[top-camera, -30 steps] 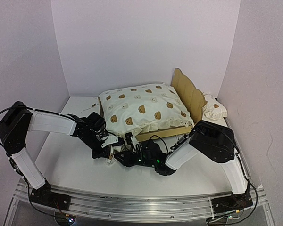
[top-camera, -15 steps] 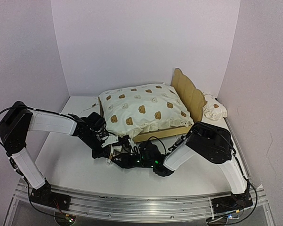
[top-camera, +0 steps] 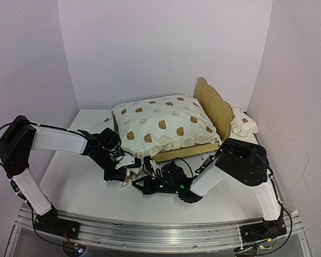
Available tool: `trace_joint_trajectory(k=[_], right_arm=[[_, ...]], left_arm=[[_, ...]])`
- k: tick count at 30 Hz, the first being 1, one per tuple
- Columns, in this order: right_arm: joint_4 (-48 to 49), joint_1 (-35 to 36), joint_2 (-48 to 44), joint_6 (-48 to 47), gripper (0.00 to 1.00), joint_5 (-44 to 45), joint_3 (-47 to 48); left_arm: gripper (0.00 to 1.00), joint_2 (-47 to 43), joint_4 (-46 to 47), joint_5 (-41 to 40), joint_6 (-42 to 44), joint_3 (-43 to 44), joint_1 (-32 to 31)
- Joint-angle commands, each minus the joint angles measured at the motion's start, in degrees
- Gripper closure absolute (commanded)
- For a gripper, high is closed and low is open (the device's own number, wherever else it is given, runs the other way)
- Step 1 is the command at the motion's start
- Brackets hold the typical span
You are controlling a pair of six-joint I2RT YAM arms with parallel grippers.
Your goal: Set up the pet bed
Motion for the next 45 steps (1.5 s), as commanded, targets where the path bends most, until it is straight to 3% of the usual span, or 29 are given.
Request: trace_joint_trajectory(k=[1, 4, 7, 14, 18, 23, 32, 36, 41, 43, 45], right_arm=[[-5.05, 0.05, -8.30, -4.02, 1.00, -0.28, -3.32], [-13.25, 0.42, -12.83, -8.67, 1.00, -1.71, -2.77], [-22.91, 0.82, -17.39, -13.84, 1.00, -3.71, -0.44], [-27.99, 0.77, -22.76, -20.00, 1.00, -6.94, 3.24], [-28.47, 0.78, -23.66, -21.24, 1.00, -7.70, 4.96], [-28.78, 0.75, -24.16, -22.17, 1.00, -8.17, 5.83], [-28.83, 0.77, -23.31, -23.27, 1.00, -8.69, 7.75], [-28.80, 0.61, -22.90, -23.61, 1.00, -9.02, 8.53], [-28.79, -0.04, -22.92, -23.03, 1.00, -8.75, 8.30], [-28.82, -0.43, -23.11, -22.50, 1.00, -7.34, 7.29], [-28.68, -0.61, -23.56, -22.38, 0.89, -4.83, 5.74]], left_arm=[[0.73, -7.49, -5.25, -1.32, 7.01, 1.53, 1.53], [0.62, -12.34, -7.05, -1.69, 11.81, 0.40, 1.74], [0.59, -17.41, -7.67, -0.11, 15.41, 0.34, 1.73], [0.44, -24.61, -1.89, 13.56, 16.65, -0.41, 0.08], [0.43, -22.19, 3.72, 14.81, 12.31, -1.87, -0.76], [0.49, -17.15, 7.06, 12.11, 7.66, 0.27, -0.82], [0.66, -16.07, 6.21, 14.47, 8.63, -0.33, -1.26], [0.77, -15.65, 5.76, 15.27, 8.90, -0.35, -1.81], [1.00, -15.68, 5.69, 14.94, 7.97, 0.21, -2.00], [1.00, -15.63, 5.78, 13.92, 6.06, 0.88, -2.00], [1.00, -15.56, 6.16, 12.34, 3.35, 1.58, -1.93]])
